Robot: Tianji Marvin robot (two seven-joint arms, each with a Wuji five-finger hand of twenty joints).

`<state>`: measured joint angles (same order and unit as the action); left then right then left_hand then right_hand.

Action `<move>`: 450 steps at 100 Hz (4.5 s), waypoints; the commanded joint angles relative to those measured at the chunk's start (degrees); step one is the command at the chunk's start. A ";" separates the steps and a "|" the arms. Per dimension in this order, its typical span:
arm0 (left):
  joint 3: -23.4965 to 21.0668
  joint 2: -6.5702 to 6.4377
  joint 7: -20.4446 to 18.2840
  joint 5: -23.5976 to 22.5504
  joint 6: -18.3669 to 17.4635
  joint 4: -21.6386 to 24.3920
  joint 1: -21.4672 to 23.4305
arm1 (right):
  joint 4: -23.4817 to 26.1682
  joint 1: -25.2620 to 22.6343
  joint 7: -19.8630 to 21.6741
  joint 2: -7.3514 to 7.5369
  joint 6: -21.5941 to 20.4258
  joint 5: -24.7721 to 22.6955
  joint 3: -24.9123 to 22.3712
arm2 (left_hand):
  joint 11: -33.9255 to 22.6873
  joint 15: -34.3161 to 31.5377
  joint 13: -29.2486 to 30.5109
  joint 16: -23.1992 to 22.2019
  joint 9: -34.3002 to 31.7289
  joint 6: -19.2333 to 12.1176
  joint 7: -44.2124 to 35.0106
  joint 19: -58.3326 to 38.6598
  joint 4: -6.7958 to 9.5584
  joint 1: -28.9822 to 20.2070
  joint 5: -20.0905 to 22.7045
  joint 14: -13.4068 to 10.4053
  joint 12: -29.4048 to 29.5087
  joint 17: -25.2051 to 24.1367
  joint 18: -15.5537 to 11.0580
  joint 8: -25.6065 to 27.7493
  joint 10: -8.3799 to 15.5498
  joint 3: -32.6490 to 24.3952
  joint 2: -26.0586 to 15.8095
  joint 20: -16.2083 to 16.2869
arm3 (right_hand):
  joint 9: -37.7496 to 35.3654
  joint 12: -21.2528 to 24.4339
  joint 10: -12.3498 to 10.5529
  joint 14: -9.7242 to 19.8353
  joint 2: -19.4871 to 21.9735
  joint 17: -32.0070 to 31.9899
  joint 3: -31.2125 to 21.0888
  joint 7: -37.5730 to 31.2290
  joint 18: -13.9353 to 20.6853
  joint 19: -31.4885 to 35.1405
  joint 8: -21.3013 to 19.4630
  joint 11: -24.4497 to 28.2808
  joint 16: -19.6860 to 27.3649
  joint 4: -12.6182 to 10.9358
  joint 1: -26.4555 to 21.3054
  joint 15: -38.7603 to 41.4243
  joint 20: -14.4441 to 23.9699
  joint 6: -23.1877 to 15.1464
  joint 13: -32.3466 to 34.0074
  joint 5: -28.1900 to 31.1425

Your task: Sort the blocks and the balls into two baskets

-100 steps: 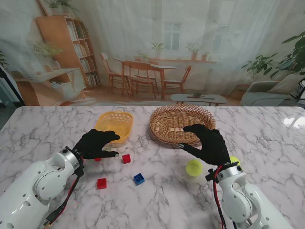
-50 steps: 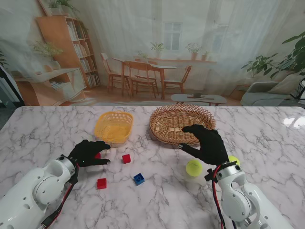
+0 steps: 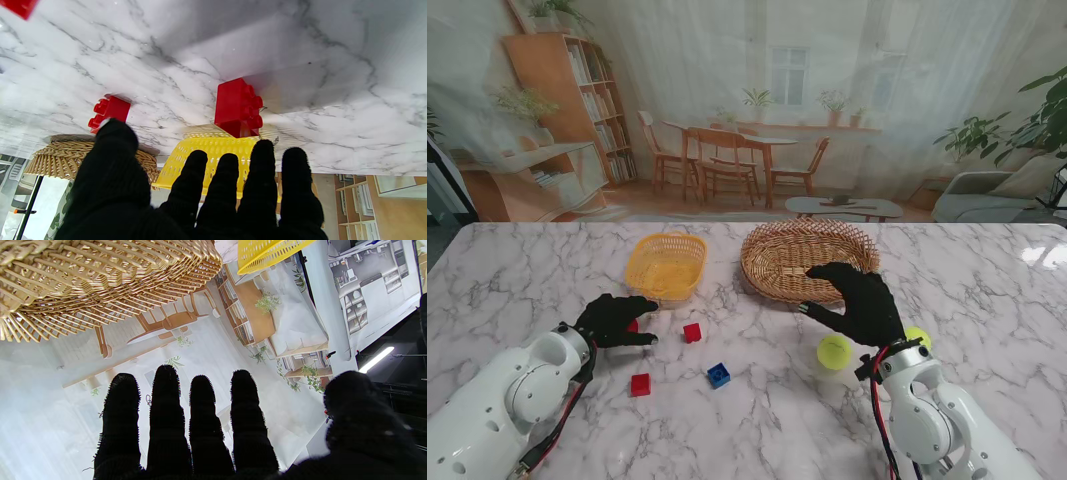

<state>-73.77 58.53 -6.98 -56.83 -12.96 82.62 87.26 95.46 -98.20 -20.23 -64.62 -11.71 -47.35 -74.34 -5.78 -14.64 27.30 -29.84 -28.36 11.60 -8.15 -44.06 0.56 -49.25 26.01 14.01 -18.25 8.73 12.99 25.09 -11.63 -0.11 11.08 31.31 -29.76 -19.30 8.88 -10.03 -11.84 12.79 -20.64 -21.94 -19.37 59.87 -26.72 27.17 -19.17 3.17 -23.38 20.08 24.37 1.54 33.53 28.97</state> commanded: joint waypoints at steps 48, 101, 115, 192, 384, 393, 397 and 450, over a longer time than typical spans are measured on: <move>0.46 -0.69 -5.12 -0.52 -0.09 -1.91 -1.65 | -0.14 0.09 0.44 -0.02 0.52 0.40 0.23 | -4.33 -1.78 1.81 -3.17 6.09 1.30 0.11 -2.87 13.59 -4.66 -5.07 -5.42 -2.31 3.44 -6.36 0.54 2.88 -19.82 6.91 0.63 | -0.47 -0.39 0.36 -0.33 1.59 -0.78 0.38 0.27 -1.08 -0.45 -0.32 -0.71 -0.85 -1.38 -0.71 -2.66 0.76 -1.38 1.26 0.57; 2.38 -0.98 -6.61 -1.63 2.16 -3.20 -3.03 | -0.41 0.42 0.74 0.02 0.58 0.48 0.44 | -13.76 -8.23 6.53 -12.48 1.71 -0.63 -9.26 -10.06 3.49 -15.52 -3.71 -7.13 -11.24 9.71 -10.55 7.58 4.80 -10.25 4.76 2.00 | -0.39 -0.40 0.39 -0.38 1.69 -0.74 0.38 0.28 -1.04 -0.44 -0.33 -0.69 -0.86 -1.38 -0.66 -2.63 0.78 -1.34 1.28 0.44; 2.40 -1.02 -6.38 -2.35 2.24 -3.20 -2.90 | -0.47 0.49 0.78 0.02 0.65 0.48 0.53 | -17.09 -11.61 7.81 -18.41 0.42 -1.24 -14.40 -12.29 3.56 -16.18 -4.49 -7.33 -15.40 11.45 -11.11 11.73 5.21 -10.78 4.65 3.41 | -0.39 -0.38 0.41 -0.35 1.69 -0.83 0.40 0.33 -1.07 -0.50 -0.32 -0.71 -0.86 -1.37 -0.66 -2.65 0.76 -1.31 1.21 0.32; 1.30 -1.10 -2.95 -6.40 0.56 -2.23 -1.74 | -0.68 0.79 0.86 0.09 1.01 0.12 0.85 | -11.76 -17.90 17.09 -37.83 -15.22 -6.70 -32.73 -20.40 2.86 -23.12 -2.53 -7.95 -44.61 18.34 -10.56 25.65 8.27 -11.42 7.16 7.56 | -0.18 -0.36 0.38 -0.40 1.80 -1.09 0.47 0.48 -1.10 -0.64 -0.31 -0.77 -0.85 -1.35 -0.44 -2.69 0.72 -1.23 1.07 0.05; 26.33 1.98 -3.62 8.60 12.29 -18.63 -32.50 | -0.76 1.46 1.71 0.22 0.59 0.19 1.76 | -18.77 -12.72 10.12 -21.63 -2.10 -2.66 -15.76 -13.93 2.39 -15.72 -1.99 -5.94 -20.16 13.40 -8.75 8.94 4.39 -4.93 0.33 4.60 | -0.12 -0.38 0.42 -0.37 1.99 -0.91 0.54 0.57 -1.09 -0.50 -0.38 -0.71 -0.88 -1.36 -0.48 -2.63 0.83 -1.25 1.16 -0.10; 26.68 1.83 -4.16 8.36 12.34 -18.74 -32.63 | -0.75 1.43 1.60 0.22 0.52 0.12 1.70 | -14.47 -9.87 7.23 -18.07 2.03 -1.59 -8.06 -11.29 2.27 -13.82 -3.21 -4.80 -13.91 11.04 -7.92 2.02 1.79 -3.02 -0.22 3.54 | -0.15 -0.38 0.35 -0.40 1.96 -0.92 0.57 0.56 -1.09 -0.51 -0.39 -0.71 -0.87 -1.35 -0.42 -2.65 0.83 -1.21 1.13 -0.11; 26.65 1.80 -4.20 8.27 12.24 -18.74 -32.62 | -0.72 1.39 1.53 0.21 0.51 0.11 1.65 | -12.60 -9.30 6.24 -17.33 3.66 -1.39 -6.41 -10.56 2.12 -12.79 -4.25 -4.39 -12.08 10.22 -7.61 0.94 0.99 -2.32 0.00 3.24 | -0.15 -0.39 0.29 -0.45 1.99 -0.96 0.55 0.57 -1.08 -0.53 -0.38 -0.70 -0.87 -1.35 -0.45 -2.66 0.82 -1.23 1.10 -0.13; 10.80 0.43 -4.17 0.50 2.00 -3.29 -20.43 | -0.18 0.72 0.90 0.13 0.54 -0.11 1.05 | -8.55 -5.92 5.77 -11.04 -2.45 -2.37 -4.53 -8.95 1.55 -9.55 2.25 -0.95 -6.50 7.44 -3.92 1.52 1.71 -0.16 -1.25 3.88 | -0.16 -0.36 0.52 -0.42 1.96 -0.92 0.57 0.54 -1.10 -0.52 -0.38 -0.73 -0.86 -1.35 -0.50 -2.67 0.81 -1.11 1.06 -0.01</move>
<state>-62.47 59.43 -11.16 -55.78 -9.43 77.95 65.48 95.02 -97.00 -19.11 -64.42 -11.26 -47.32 -73.10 -15.76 -23.49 33.74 -43.59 -28.87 9.54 -12.96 -54.88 3.37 -59.50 26.90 11.23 -26.11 17.57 7.43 25.85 -10.16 -0.85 11.58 35.50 -29.76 -19.30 9.36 -10.03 -11.84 12.71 -20.64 -21.94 -19.39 59.87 -26.72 27.17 -19.17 3.17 -23.38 20.08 24.43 1.54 33.54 28.97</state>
